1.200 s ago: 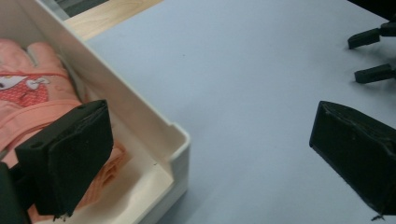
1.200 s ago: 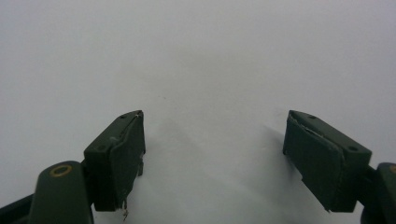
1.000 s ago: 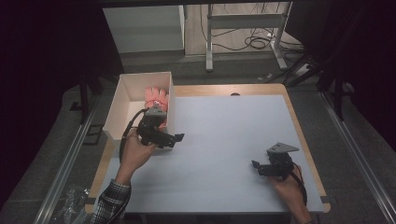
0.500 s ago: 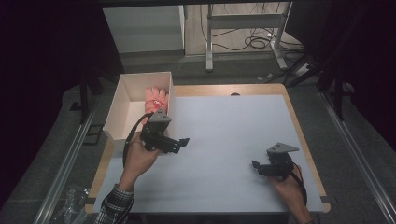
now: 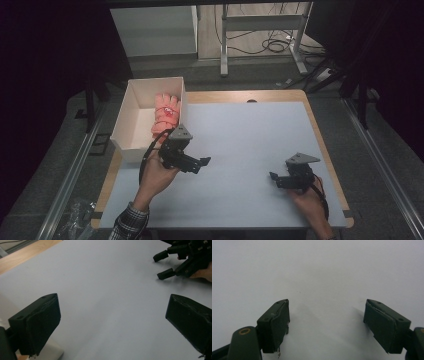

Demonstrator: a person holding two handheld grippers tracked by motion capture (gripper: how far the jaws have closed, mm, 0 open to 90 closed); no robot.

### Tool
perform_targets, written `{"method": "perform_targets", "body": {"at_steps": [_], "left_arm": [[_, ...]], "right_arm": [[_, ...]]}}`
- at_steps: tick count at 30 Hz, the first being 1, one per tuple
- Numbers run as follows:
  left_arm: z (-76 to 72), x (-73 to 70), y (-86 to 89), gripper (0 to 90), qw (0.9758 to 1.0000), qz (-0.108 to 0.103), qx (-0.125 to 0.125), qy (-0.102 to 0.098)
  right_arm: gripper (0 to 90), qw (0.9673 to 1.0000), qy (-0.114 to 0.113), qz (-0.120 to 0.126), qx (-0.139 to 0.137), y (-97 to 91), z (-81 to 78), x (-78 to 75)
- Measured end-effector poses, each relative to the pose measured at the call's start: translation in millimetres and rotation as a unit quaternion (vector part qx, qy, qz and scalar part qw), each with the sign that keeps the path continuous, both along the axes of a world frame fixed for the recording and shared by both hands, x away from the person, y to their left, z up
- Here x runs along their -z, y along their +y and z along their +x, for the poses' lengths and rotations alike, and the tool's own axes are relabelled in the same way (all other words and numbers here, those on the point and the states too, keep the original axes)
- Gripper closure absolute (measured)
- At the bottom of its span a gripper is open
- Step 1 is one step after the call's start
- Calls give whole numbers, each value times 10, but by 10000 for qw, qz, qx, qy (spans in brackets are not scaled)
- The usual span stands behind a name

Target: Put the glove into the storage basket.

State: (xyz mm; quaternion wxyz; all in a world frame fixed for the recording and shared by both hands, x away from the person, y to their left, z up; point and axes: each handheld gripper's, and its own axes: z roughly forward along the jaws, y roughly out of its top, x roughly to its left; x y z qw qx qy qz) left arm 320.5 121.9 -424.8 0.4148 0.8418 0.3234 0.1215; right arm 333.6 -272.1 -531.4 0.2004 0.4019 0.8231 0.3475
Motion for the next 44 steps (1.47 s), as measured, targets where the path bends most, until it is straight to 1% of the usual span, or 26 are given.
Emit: {"method": "perform_targets", "body": {"at_steps": [2,8,11,20,24,27,31,35,36,38,40,44], "left_arm": [[-2,59,-22,3,10000,4,63,17],[-12,252,-79,4,9999,5,124,93],[-15,358,-93,5,9998,41,123,119],[-31,688,-102,6,9996,57,108,256],[-41,838,-107,6,9994,144,71,319],[-47,938,-105,6,9992,154,47,369],[-52,1086,-114,5,9988,286,-14,409],[-51,1199,-132,5,9983,303,-75,482],[-51,1232,-139,5,9984,335,-67,453],[-61,1229,-148,8,9983,419,-89,397],[-76,1233,-185,1,9976,608,-74,316],[-76,1234,-184,0,9977,596,-79,323]], "right_arm": [[210,10000,-9,-4,-4,-1,1,1],[210,10000,-8,-4,-4,-1,1,1],[210,10000,-8,-5,-5,-1,1,1],[210,10000,-8,-6,-7,-1,1,0],[210,10000,-9,-6,-8,-1,1,0],[210,10000,-13,-5,-9,-1,2,1],[210,10000,-10,-5,-7,-1,1,1],[211,10000,-10,-5,-8,-1,1,1],[211,10000,-10,-6,-8,-1,1,1],[210,10000,-11,-6,-10,-1,1,1],[210,10000,-11,-6,-9,-2,2,1],[210,10000,-10,-5,-11,-5,2,3]]}}
